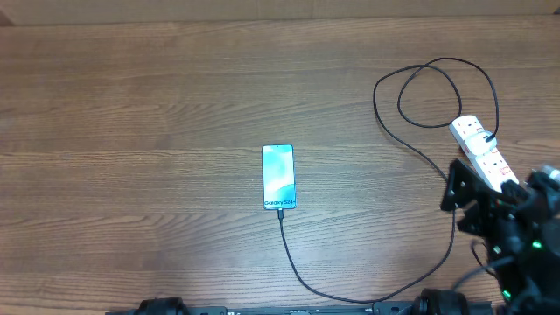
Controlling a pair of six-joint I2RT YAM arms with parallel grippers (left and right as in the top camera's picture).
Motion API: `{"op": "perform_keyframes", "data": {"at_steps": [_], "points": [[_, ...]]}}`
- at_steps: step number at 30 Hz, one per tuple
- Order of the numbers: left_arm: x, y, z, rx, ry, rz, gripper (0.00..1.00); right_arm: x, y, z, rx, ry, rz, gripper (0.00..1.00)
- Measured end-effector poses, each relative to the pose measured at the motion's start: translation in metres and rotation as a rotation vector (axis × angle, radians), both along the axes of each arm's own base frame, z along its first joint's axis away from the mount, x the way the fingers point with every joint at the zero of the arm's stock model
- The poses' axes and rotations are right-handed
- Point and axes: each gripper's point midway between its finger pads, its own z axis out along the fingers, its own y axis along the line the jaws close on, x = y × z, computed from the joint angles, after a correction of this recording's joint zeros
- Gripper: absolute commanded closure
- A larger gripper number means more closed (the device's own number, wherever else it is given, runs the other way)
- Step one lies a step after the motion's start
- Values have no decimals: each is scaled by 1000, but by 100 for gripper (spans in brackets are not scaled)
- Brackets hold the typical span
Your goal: Plug charger to phone and switch on socket
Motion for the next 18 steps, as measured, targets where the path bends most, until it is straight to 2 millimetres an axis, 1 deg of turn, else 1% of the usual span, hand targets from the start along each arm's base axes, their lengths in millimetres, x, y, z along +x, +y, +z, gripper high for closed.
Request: {"op": "perform_keyframes", "data": {"at_steps": [3,4,5,8,11,13,16,17,18], "points": [[0,0,0,0,0,0,1,21,4,-20,-5,-132,39,0],[0,0,0,0,0,0,0,24,6,-30,-6,-175,53,0],[0,0,0,0,0,0,0,27,9,-36,-7,-216,68,0],[0,0,0,0,0,0,0,35,12,-48,-23,-342,96,0],[0,0,0,0,0,0,0,40,15,-52,-44,-470,115,0],[0,0,0,0,0,0,0,39,15,-56,-56,-538,119,0],[0,0,0,0,0,0,0,37,16,-66,-65,-585,121,0],[0,0,0,0,0,0,0,37,15,-73,-66,-589,117,0],[0,0,0,0,1,0,0,36,14,-76,-67,-592,113,0]]}}
